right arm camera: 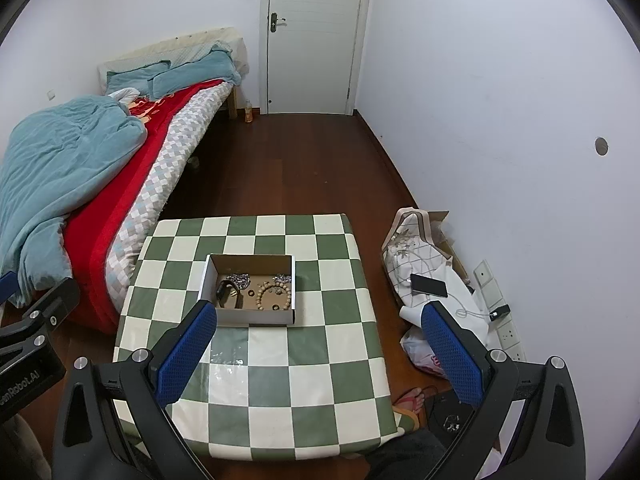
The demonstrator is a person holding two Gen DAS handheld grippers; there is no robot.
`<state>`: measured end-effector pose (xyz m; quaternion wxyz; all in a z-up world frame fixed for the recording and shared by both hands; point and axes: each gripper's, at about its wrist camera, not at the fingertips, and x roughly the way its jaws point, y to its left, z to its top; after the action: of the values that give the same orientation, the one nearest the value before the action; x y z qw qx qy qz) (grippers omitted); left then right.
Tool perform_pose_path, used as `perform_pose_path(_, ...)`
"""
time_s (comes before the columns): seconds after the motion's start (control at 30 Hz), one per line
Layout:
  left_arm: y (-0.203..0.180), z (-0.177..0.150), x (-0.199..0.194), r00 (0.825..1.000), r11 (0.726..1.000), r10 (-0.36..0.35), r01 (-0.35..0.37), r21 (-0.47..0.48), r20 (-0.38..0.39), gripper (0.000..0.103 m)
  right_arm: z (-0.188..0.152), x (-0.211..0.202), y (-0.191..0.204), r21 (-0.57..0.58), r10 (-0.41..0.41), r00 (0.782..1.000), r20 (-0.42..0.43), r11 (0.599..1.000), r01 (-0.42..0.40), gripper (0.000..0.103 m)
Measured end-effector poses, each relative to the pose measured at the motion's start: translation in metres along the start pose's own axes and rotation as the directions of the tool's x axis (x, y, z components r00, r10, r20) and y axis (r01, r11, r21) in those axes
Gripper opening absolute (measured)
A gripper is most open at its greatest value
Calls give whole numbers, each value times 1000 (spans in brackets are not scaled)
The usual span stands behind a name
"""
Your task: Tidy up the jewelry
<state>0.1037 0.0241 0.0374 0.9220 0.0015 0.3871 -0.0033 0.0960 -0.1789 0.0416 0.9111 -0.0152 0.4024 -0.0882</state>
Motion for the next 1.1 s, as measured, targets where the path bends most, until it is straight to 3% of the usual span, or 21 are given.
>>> perform_pose_path(1.1, 0, 7, -9, 1000, 1000, 9, -9, -10, 16, 102, 10, -10, -2, 6, 12, 1000, 17, 1000, -12, 103)
